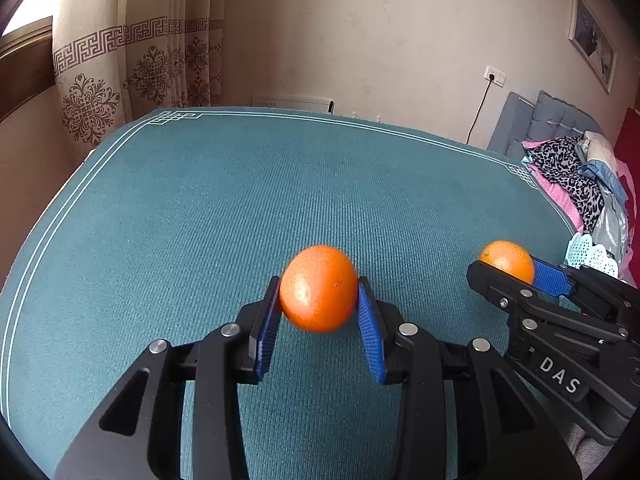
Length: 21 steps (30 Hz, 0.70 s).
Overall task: Organize fruits
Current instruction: 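Close left tool on an orange while right tool grasps the other orange, then carry the orange in right tool while left tool carries its orange to basket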
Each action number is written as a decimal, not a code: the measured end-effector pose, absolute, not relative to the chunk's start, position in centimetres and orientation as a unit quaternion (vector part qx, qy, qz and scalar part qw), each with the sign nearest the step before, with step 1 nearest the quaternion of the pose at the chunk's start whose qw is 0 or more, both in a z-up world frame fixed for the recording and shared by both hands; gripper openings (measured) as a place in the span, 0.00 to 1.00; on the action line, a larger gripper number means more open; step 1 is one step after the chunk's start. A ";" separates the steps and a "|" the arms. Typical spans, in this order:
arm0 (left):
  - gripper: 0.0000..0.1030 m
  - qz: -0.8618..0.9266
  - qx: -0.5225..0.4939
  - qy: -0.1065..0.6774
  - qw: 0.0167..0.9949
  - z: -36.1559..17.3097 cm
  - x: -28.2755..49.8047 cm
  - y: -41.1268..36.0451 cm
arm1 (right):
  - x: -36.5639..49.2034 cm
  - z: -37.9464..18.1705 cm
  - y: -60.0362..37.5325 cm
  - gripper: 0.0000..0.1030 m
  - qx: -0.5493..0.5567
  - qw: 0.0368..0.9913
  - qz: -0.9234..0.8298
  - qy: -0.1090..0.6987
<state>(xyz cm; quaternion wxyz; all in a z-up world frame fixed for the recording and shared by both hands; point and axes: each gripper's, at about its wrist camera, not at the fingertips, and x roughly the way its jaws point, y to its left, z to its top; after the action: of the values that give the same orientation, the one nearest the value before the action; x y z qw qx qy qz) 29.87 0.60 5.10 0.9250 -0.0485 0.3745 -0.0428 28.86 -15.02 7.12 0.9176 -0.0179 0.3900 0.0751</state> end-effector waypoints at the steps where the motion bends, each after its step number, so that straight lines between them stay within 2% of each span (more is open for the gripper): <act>1: 0.37 -0.044 -0.049 0.373 0.926 5.3 29.8 0.6 | 28.6 7.5 -14.9 0.40 -0.016 0.918 0.077 0.387; 21: 0.37 -0.054 -0.040 0.362 0.930 6.9 25.0 -1.0 | 20.7 11.5 -18.1 0.41 0.033 0.931 0.097 0.349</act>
<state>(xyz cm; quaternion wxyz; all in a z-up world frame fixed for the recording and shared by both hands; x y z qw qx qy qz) 25.05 -0.99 6.90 0.9298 -0.0399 0.3619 -0.0539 20.69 -18.06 11.47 0.9313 0.0329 0.3493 0.0975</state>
